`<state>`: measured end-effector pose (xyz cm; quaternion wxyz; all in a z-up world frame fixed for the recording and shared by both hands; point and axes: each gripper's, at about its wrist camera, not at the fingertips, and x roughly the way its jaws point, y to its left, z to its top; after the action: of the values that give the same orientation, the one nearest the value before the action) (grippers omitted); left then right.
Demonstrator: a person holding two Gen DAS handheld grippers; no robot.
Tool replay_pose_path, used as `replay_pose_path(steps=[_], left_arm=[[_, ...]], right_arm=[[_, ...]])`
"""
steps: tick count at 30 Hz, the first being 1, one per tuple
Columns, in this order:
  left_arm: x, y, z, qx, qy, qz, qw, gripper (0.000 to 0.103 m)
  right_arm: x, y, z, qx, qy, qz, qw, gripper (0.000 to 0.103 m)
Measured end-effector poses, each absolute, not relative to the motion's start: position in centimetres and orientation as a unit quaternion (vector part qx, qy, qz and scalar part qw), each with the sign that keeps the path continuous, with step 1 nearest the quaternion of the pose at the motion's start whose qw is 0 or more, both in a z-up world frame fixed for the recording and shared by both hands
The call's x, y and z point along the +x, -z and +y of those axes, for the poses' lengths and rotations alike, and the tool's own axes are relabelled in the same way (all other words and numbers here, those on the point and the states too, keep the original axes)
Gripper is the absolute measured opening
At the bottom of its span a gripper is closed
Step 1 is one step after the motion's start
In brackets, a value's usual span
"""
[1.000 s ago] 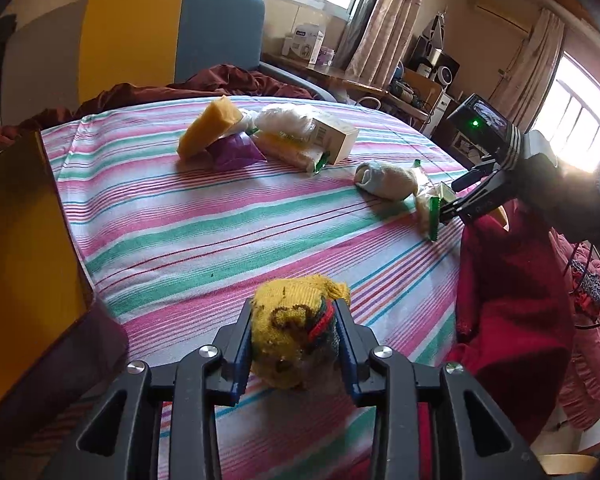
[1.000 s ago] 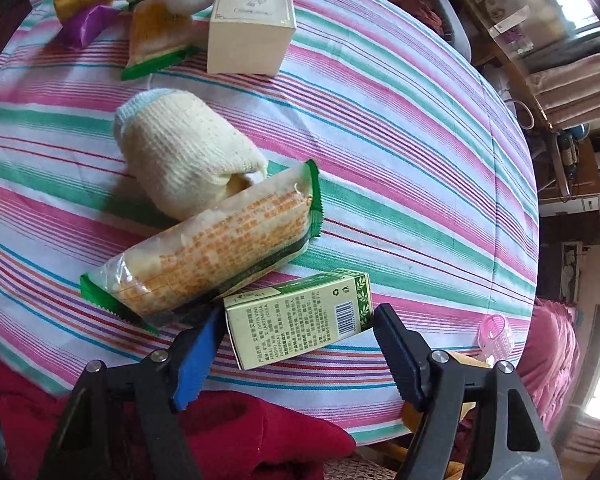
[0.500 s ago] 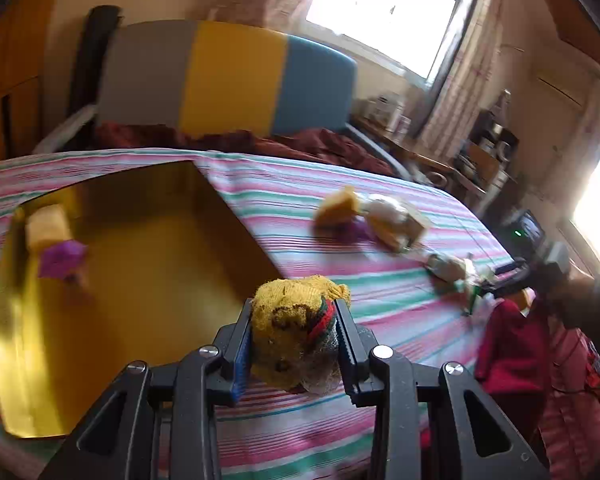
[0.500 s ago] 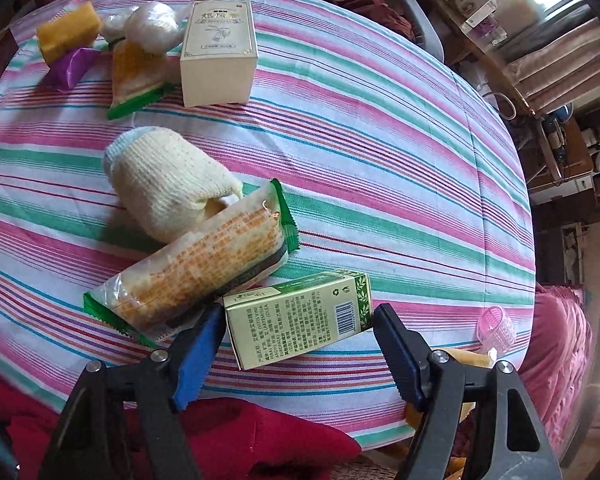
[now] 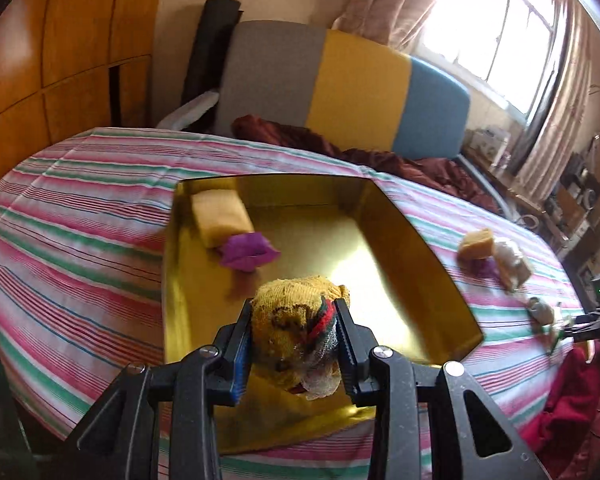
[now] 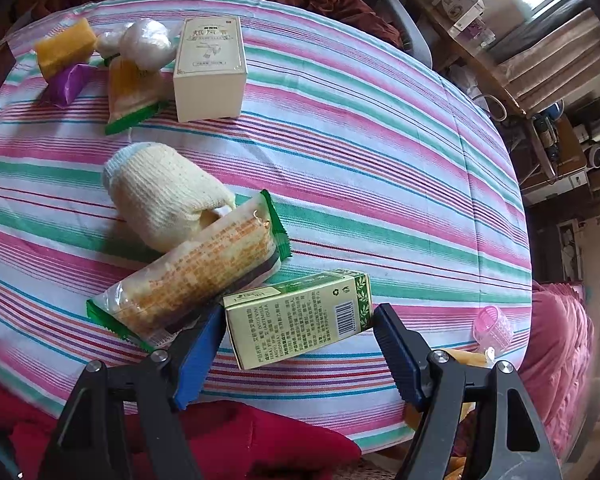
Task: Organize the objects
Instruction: 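Carry the knitted toy to the gold box while the right gripper grasps the green drink carton, then lower the knitted toy into the gold box and open the left gripper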
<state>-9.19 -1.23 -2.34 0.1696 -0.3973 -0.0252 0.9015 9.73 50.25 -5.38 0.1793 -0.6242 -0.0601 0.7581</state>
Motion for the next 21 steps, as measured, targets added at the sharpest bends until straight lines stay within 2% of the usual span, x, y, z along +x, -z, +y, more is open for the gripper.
replay_pose_path(steps=[15, 19, 21], left_arm=[[-15.5, 6.2, -0.1, -0.441, -0.885, 0.087, 0.121, 0.037], [-17.1, 7.2, 0.4, -0.45, -0.88, 0.113, 0.099, 0.042], [-17.2, 6.9, 0.5, -0.439, -0.886, 0.119, 0.09, 0.05]], right_arm=[[9.7, 5.1, 50.5, -0.612, -0.767, -0.056, 0.186, 0.076], [9.7, 5.0, 50.6, -0.608, -0.769, -0.054, 0.187, 0.076], [9.8, 4.9, 50.6, -0.606, -0.771, -0.053, 0.188, 0.076]])
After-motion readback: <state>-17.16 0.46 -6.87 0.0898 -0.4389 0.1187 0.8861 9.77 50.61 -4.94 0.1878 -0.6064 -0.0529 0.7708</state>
